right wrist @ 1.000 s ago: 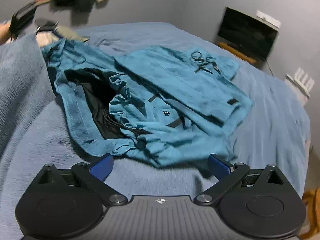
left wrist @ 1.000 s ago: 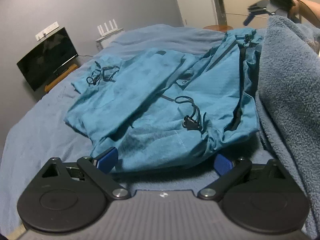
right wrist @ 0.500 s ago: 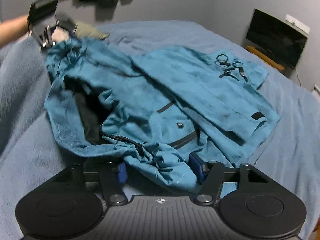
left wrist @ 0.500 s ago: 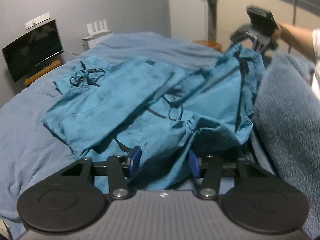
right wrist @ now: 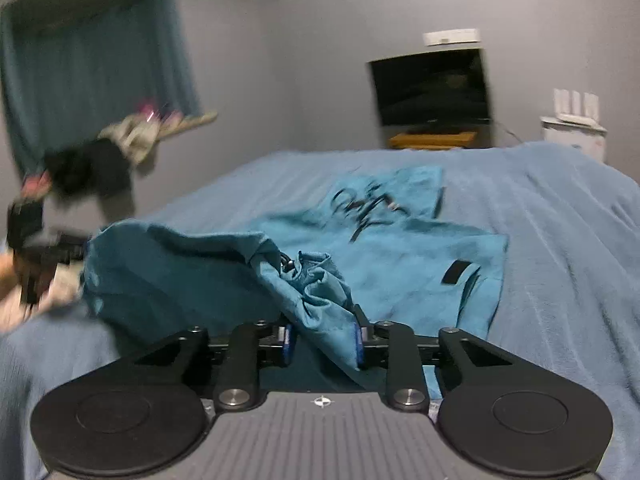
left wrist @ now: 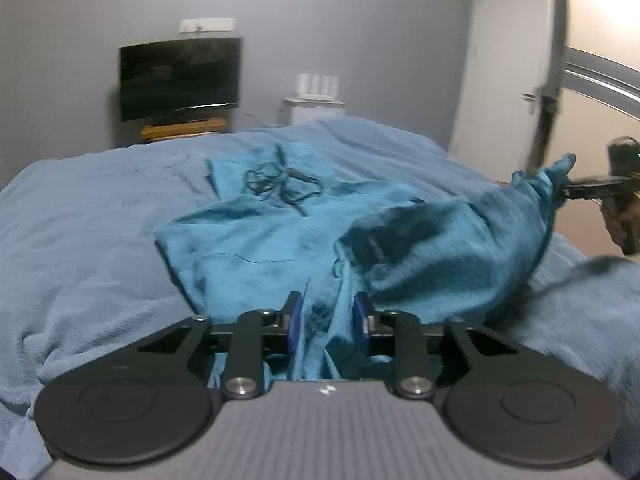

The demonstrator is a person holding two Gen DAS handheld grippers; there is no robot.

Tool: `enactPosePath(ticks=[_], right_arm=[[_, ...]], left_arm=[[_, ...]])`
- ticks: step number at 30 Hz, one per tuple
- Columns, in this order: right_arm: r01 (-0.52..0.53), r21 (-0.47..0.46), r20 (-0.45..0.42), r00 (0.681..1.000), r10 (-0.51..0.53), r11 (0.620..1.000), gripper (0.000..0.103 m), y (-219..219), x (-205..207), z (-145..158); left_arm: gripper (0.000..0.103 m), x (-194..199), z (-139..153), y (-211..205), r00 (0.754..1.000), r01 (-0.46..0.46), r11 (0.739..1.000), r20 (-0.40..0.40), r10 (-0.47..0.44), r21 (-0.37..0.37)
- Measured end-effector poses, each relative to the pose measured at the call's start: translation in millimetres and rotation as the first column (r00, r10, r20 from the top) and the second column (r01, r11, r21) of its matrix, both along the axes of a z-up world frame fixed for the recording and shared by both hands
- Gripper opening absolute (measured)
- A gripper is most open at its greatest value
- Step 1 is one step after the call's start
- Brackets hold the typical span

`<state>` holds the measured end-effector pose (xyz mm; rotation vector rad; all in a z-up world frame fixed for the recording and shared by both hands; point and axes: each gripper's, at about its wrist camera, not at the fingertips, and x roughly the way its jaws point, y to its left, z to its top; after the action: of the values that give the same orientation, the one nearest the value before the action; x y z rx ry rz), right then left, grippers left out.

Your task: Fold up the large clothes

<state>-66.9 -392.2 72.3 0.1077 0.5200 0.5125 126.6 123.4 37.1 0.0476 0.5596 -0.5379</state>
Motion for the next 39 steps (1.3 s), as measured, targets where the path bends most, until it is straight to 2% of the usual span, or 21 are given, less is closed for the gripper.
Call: enactPosePath(ticks=[4,7,16,20,23,26,27,29,30,31,32,34,37,39], right_arm=[[0.103,0.073,-0.028,0.995,-0.101,0.992,0.022,-4.6,34.7,-11.3],[0.169,0.098,-0.052,0.985,-0.165,0.981,0.019,-3.3,65.7,-22.2],[0.304,0.061,-0.072,0.951,-0.300,0.951,0.015,10.4,188.0,-36.2],[0.338,0.006,-0.045,0.940,-0.338,0.941,0.015,22.1,246.5,-37.5],[0.377,-0.028,-0.047,0.925,-0.378,0.926,0.016,31.2,287.4,-51.1],[0.430,-0.084,-0.064,0.898,-0.435,0.899,0.026,43.4,318.5,-76.3],[0.448,-0.114,-0.076,0.886,-0.457,0.887,0.034,47.0,328.1,-85.4],[0.503,-0.182,-0.092,0.847,-0.523,0.845,0.046,53.6,337.6,-101.8],[0.515,-0.204,-0.086,0.838,-0.539,0.832,0.054,55.6,338.3,-107.6],[0.521,-0.220,-0.073,0.834,-0.547,0.825,0.056,56.9,335.5,-110.5],[0.530,-0.236,-0.047,0.831,-0.554,0.815,0.057,59.5,330.4,-111.5],[0.514,-0.234,0.015,0.850,-0.526,0.825,0.057,66.7,312.6,-109.5],[0.442,-0.212,0.059,0.896,-0.440,0.872,0.061,73.4,292.2,-110.8],[0.424,-0.273,0.080,0.905,-0.419,0.863,0.064,81.0,278.9,-117.2]], left_arm=[[0.015,38.4,-3.7,-0.2,0.997,-0.080,0.996,-0.022,0.079,-0.027],[0.011,71.7,-8.0,-2.8,0.991,-0.133,0.991,-0.031,0.132,-0.014],[0.007,193.8,-3.7,-9.2,0.969,-0.245,0.969,0.014,0.245,0.033],[0.007,247.8,-9.4,-17.5,0.954,-0.300,0.950,0.036,0.298,0.091],[0.007,279.7,-27.6,-26.1,0.937,-0.349,0.925,0.029,0.349,0.147],[0.009,299.8,-53.6,-38.6,0.920,-0.380,0.891,0.006,0.391,0.246],[0.013,303.6,-61.3,-43.0,0.914,-0.390,0.878,0.003,0.405,0.279],[0.042,304.3,-69.9,-48.5,0.903,-0.410,0.855,0.006,0.430,0.317],[0.049,300.1,-68.7,-48.8,0.899,-0.422,0.848,0.027,0.437,0.320],[0.064,292.1,-65.5,-47.6,0.898,-0.431,0.849,0.050,0.438,0.306],[0.071,281.8,-61.3,-45.4,0.897,-0.438,0.854,0.077,0.435,0.282],[0.079,256.1,-50.4,-40.3,0.890,-0.457,0.856,0.127,0.439,0.242],[0.085,209.0,-40.9,-33.8,0.886,-0.461,0.862,0.173,0.431,0.211],[0.088,181.7,-42.0,-32.1,0.893,-0.444,0.874,0.174,0.414,0.198]])
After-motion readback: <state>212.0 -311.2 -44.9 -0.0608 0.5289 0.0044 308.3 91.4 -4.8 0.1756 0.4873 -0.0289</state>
